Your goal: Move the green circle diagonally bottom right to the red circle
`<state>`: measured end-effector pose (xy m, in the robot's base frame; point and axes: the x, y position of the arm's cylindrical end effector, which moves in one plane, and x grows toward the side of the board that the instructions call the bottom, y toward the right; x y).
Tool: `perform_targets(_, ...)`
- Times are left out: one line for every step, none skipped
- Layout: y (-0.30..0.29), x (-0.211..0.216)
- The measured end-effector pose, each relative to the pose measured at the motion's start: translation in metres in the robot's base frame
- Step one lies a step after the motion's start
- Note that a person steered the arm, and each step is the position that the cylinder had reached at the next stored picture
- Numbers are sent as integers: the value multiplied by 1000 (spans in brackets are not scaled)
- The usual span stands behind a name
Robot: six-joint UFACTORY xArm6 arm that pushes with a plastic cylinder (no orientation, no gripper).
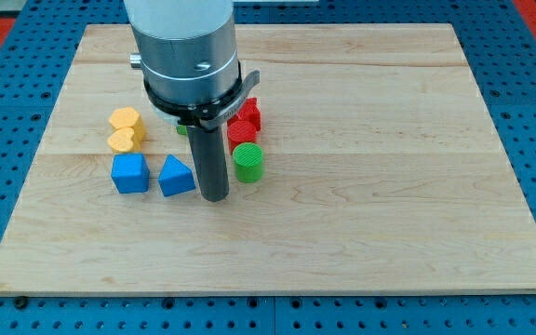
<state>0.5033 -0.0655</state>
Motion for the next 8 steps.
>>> perform_targets(0, -1)
perform_targets(0, -1)
perform_targets(0, -1)
perform_targets(0, -6)
perform_targets(0, -21)
perform_targets(13, -32)
perform_targets(46, -34)
perform_targets(62, -34)
